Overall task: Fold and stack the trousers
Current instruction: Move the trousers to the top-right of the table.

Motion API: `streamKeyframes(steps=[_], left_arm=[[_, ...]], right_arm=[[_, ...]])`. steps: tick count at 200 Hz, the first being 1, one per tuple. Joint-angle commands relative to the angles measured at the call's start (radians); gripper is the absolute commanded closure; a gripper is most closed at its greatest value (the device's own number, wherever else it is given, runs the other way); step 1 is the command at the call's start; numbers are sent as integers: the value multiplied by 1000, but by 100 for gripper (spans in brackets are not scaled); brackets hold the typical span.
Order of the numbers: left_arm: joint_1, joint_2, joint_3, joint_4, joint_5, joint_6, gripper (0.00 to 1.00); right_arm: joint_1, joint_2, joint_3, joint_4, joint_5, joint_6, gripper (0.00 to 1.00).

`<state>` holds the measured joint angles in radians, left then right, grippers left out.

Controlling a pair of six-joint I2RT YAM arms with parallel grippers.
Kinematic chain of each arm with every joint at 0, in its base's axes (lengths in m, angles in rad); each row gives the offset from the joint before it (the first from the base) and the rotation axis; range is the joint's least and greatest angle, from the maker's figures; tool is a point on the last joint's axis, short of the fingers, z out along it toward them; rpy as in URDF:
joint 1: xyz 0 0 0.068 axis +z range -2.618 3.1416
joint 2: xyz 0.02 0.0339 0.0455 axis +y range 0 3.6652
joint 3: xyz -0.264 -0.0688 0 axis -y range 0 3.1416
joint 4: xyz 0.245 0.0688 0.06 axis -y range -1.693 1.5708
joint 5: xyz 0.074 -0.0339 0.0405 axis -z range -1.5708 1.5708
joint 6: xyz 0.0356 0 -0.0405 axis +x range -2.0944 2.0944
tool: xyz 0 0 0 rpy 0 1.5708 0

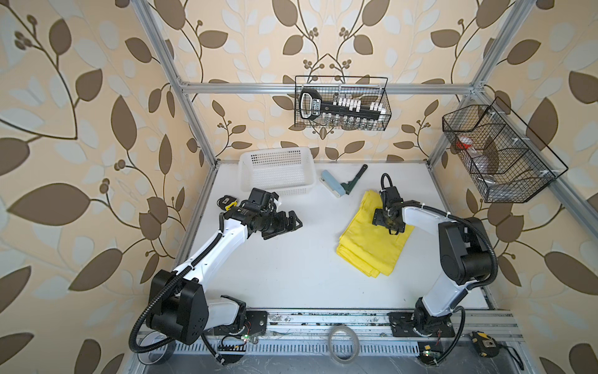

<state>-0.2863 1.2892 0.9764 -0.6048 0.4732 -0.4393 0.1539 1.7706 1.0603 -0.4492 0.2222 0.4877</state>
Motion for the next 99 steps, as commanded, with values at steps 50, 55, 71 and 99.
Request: streamKeyframes(steps=[50, 55, 71, 99], left_arm=[[15, -7, 10, -48, 4, 52, 1], [16, -5, 10, -51, 3, 55, 1], [18, -1, 13, -62, -6, 63, 1], [22, 25, 28, -78, -15, 78, 1]], right_arm=[[-65, 240, 227, -72, -70, -249, 18], [-68, 247, 239, -69, -73, -269, 18], [-73, 274, 300, -83, -64, -354, 17], [-103, 343, 406, -94, -114, -475, 16]])
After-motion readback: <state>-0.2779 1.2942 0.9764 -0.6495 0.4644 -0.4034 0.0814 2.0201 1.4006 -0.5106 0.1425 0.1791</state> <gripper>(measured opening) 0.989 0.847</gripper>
